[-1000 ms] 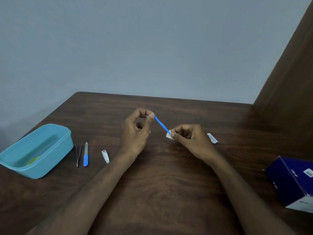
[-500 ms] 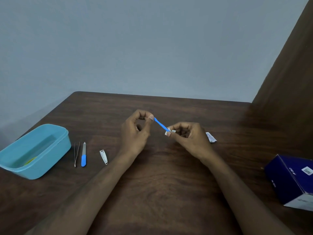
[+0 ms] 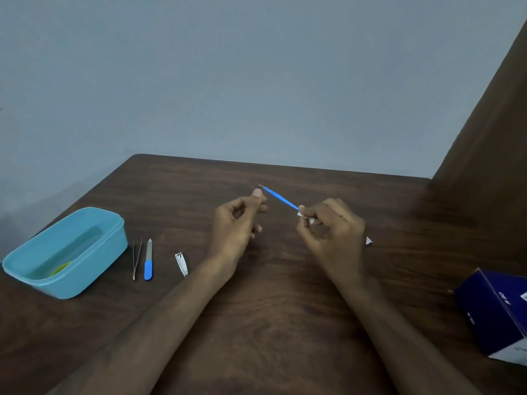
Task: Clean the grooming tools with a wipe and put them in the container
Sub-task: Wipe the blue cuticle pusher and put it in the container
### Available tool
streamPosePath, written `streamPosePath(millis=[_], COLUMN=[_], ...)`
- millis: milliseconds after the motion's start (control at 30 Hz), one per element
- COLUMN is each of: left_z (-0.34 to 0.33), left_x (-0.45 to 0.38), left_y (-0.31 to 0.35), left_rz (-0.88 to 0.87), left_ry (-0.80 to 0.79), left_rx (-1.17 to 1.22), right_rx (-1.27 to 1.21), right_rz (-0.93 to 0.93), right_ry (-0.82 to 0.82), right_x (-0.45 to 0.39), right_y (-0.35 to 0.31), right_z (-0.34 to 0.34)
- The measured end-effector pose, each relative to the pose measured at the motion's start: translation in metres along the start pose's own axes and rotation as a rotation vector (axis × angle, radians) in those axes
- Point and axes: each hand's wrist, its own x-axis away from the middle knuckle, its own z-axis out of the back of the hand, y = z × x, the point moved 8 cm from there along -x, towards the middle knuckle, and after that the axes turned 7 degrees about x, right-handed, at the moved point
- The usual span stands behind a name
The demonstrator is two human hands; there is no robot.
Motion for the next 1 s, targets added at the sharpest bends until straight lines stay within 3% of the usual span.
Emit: streamPosePath(millis=[100,300,367,500,567,800,1000], left_z=[-0.020,-0.016,-0.014,-0.017,-0.021,-0.029,-0.037], left_x=[0.013,0.012,0.009,0.008,0.010,0.013,0.022], left_y=[0.004,-0.002,-0.005,-0.006,-0.006,-0.005,0.001], left_rz=[-0.045,-0.043,-0.016,-0.025,-0.054,-0.151,-0.257], left_ry=[-0.116,-0.100,-0.090,-0.106,-0.141,-0.282,-0.334], left_rx=[-0.061,-0.024,-0.039,-0.107,-0.166,-0.345,-0.525], right_rx=[0.075,0.044,-0.010,-0.067,-0.080,-0.141,-0.050], right_rz=[0.143,0.249,0.181,-0.178,-0.254,0.017,-0.053], right_ry=[-0.018,-0.192,-0.200,-0.056,-0.020,-0.130,-0.074], right_x=[0.003,0.009,0.009,0.001,-0.002,-0.003,-0.007], right_y=[-0.009,-0.015,-0.009,0.023,0.028,-0.001,0.019], right_z=[-0.006,-0.024,-0.024,-0.005,0.002,-0.005,-0.001])
